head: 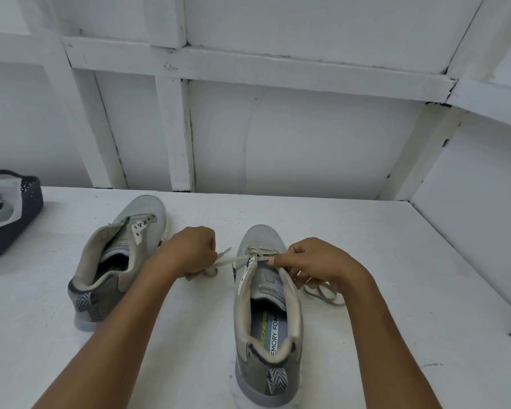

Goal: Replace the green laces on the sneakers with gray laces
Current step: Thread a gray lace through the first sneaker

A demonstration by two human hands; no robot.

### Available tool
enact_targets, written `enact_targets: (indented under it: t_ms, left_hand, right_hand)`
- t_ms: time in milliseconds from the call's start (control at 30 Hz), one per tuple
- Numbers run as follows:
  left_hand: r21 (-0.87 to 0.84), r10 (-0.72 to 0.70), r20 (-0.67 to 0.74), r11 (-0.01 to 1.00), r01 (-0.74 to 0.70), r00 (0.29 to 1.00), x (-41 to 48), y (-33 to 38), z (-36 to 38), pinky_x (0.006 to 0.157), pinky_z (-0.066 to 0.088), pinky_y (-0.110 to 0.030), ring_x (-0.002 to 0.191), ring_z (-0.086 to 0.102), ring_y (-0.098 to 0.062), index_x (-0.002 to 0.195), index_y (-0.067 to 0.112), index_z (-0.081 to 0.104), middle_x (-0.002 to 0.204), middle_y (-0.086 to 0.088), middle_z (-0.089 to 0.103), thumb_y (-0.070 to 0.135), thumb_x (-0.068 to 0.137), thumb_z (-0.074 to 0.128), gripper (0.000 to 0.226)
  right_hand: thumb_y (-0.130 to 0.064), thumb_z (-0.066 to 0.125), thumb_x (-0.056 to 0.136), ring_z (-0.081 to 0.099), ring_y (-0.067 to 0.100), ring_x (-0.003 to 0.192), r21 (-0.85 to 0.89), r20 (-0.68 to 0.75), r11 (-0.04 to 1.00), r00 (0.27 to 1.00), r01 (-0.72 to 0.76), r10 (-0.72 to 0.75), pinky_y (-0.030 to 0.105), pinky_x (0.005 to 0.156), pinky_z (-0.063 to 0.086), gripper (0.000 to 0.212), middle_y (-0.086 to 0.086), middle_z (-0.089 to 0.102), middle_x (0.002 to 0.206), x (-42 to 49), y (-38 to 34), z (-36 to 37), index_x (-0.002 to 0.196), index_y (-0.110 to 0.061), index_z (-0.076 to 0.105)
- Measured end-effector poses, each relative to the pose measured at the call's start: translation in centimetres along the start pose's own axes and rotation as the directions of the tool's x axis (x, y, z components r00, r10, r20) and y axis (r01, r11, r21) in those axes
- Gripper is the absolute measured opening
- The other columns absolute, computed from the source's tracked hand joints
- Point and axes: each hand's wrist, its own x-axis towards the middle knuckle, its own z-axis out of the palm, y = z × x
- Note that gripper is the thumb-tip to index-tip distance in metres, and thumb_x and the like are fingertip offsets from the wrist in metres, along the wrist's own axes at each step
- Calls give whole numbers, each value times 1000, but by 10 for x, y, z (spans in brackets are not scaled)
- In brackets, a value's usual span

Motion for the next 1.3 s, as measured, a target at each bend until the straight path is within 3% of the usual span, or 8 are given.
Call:
enact_targets:
  t_ms: [133, 333, 467, 700, 867, 1000, 1133, 1300]
  left_hand:
    - [84, 83, -99, 994, -75, 992, 10, -2, 10, 72, 42, -30, 93, 56, -16, 103, 25, 57, 100, 6, 62, 32, 91, 60, 15]
    - [146, 85, -57, 986, -76, 995, 19, 2, 28, 66, 42, -27, 88, 57, -18, 83, 22, 58, 96, 2, 62, 15, 88, 54, 10]
    - [143, 54, -64, 989, -45, 996, 18, 4, 28, 74, 48, -33, 93, 58, -22, 103, 16, 54, 101, -1, 61, 23, 91, 55, 14]
    - [190, 89, -109, 980, -67, 990, 16, 15, 25, 76, 40, -34, 91, 58, -25, 95, 13, 60, 99, -2, 63, 12, 91, 46, 14]
    - [-193, 256, -190, 937, -292, 948, -2, 24, 8, 64, 46, -26, 77, 60, -18, 93, 18, 58, 82, 4, 66, 15, 96, 53, 6]
    - [-379, 416, -137, 817, -435, 899, -20, 41, -7, 69, 51, -20, 72, 64, 1, 106, 26, 67, 80, 12, 71, 22, 93, 67, 14]
    - [-248, 486, -102, 833, -495, 868, -28, 60, -11, 61, 42, -6, 71, 61, 7, 96, 22, 76, 78, 18, 67, 22, 91, 69, 9]
    - [-119, 504, -61, 853, -508, 862, -30, 74, -10, 68, 48, -15, 78, 63, -3, 93, 21, 78, 82, 15, 70, 26, 88, 71, 11]
  right_hand:
    - [-38, 80, 81, 59, 17, 65, 84, 21, 996, 1000, -17, 15, 22, 52, 46, 33, 5, 64, 75, -10, -2, -1, 86, -11, 63]
    - [-21, 73, 86, 65, 18, 63, 142, 7, 990, 1000, -12, 11, 28, 59, 56, 19, 4, 67, 72, -21, 2, -5, 89, -3, 70]
    - [-10, 63, 87, 65, 18, 55, 250, -52, 968, 998, -14, 27, 27, 54, 54, 13, 7, 65, 67, -24, 6, -3, 78, -1, 67]
    - [-2, 56, 89, 64, 16, 49, 384, -85, 923, 995, -10, 46, 25, 50, 53, 20, 4, 64, 54, -31, 8, 3, 71, 0, 64]
    - [4, 55, 89, 65, 16, 48, 471, -122, 882, 991, 3, 62, 25, 48, 53, 23, 11, 66, 57, -34, 12, 4, 101, 23, 62]
    - [5, 56, 88, 64, 16, 48, 496, -128, 868, 989, 4, 69, 26, 49, 54, 24, 11, 65, 57, -35, 14, 5, 104, 23, 62]
    - [3, 60, 88, 65, 16, 51, 518, -128, 855, 990, 9, 67, 27, 52, 55, 9, 10, 66, 59, -35, 16, 5, 85, 9, 66]
    - [-1, 64, 87, 66, 18, 54, 517, -129, 856, 990, 24, 50, 30, 57, 56, 13, 9, 67, 61, -34, 18, 6, 74, 1, 64]
